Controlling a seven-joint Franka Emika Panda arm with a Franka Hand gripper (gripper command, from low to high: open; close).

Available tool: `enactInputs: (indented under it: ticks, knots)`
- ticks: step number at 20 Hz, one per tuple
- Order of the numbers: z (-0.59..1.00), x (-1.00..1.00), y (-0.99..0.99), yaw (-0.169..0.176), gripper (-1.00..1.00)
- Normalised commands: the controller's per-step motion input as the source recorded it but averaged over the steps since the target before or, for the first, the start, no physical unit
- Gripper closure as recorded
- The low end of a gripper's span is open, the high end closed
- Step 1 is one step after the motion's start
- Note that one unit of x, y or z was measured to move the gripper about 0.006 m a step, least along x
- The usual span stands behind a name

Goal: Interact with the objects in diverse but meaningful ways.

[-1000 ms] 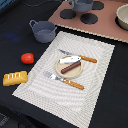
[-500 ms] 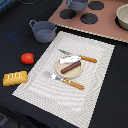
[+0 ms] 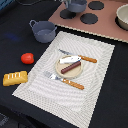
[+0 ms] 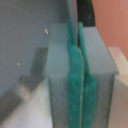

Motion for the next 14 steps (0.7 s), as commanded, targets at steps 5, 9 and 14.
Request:
enactInputs:
  ticks: [5,9,14]
  knots:
    - [-0.03,-0.51,-0.11,0.01,1.0]
    - [-0.02,-0.34,-0.03,0.006,1.0]
    - [-0.06,-0.26,-0.01,0.003,-1.0]
